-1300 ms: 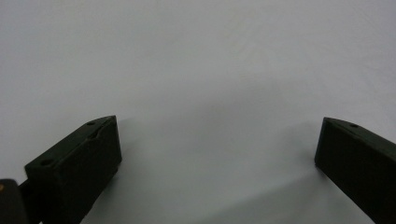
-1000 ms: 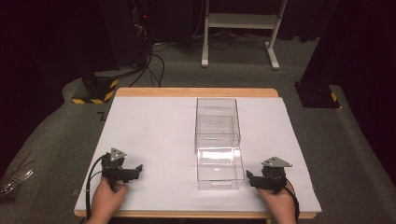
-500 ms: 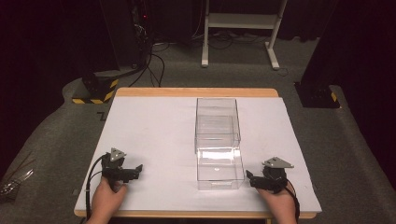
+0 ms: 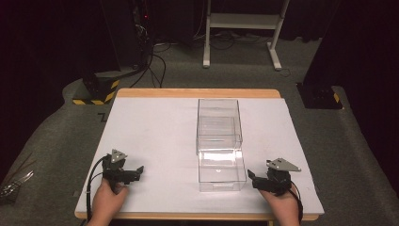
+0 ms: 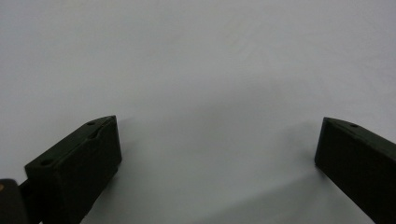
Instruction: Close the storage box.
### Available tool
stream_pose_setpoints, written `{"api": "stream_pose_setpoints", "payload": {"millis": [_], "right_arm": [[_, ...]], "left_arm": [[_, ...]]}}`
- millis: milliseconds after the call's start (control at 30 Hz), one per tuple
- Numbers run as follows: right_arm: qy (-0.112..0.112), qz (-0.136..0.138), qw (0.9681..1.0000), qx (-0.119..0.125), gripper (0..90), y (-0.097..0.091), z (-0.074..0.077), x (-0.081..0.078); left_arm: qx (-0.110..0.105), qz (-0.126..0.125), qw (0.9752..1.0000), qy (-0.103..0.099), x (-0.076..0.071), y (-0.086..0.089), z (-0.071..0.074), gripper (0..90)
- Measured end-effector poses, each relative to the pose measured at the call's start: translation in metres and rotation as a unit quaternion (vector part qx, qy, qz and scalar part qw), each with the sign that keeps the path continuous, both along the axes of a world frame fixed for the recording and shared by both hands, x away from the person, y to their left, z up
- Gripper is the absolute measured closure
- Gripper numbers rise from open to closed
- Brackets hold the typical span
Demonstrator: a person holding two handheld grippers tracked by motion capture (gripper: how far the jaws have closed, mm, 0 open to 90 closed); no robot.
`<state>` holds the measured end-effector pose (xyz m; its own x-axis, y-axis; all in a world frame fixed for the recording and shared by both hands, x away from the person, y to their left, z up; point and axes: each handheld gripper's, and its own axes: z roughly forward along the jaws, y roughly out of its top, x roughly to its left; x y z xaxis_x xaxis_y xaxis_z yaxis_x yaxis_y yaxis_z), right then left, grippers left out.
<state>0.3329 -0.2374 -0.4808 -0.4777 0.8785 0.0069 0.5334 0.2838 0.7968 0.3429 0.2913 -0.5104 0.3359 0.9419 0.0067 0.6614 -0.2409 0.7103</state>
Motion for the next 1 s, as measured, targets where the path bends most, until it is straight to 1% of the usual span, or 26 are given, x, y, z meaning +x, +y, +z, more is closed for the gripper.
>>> {"api": "stream_pose_setpoints", "payload": {"millis": [67,267,400,500,567,633,767,800,833,1000], "right_arm": [[-0.004,0.000,1.0000,0.002,14.5,0.000,0.002,-0.001],[-0.018,-0.003,0.9996,0.020,14.5,-0.004,0.011,-0.004],[-0.023,-0.003,0.9994,0.024,14.5,-0.007,0.015,-0.006],[-0.030,-0.004,0.9991,0.031,14.5,-0.008,0.019,-0.008],[-0.039,-0.002,0.9985,0.039,14.5,-0.010,0.025,-0.011],[-0.042,-0.002,0.9983,0.041,14.4,-0.010,0.027,-0.013],[-0.052,0.002,0.9974,0.050,14.4,-0.010,0.033,-0.017],[-0.055,0.005,0.9970,0.055,14.5,-0.010,0.036,-0.020],[-0.055,0.005,0.9970,0.055,14.5,-0.010,0.036,-0.020],[-0.070,0.020,0.9952,0.064,15.0,-0.005,0.042,-0.029]], "left_arm": [[0.000,-0.001,1.0000,0.000,0.000,0.000,0.000,0.6],[0.000,-0.001,1.0000,0.000,0.000,0.000,0.000,0.6],[0.000,0.000,1.0000,0.000,0.000,0.000,0.000,0.6],[0.000,-0.001,1.0000,0.000,0.000,0.000,0.000,0.6],[0.000,-0.001,1.0000,0.000,0.000,0.000,0.000,0.6],[0.000,-0.001,1.0000,0.000,0.000,0.000,0.000,0.6],[0.000,-0.001,1.0000,0.000,0.000,0.000,0.000,0.6],[0.000,-0.001,1.0000,0.000,0.000,0.000,0.000,0.6],[0.000,-0.001,1.0000,0.000,0.000,0.000,0.000,0.6],[0.000,-0.001,1.0000,0.000,0.000,0.000,0.000,0.6]]}}
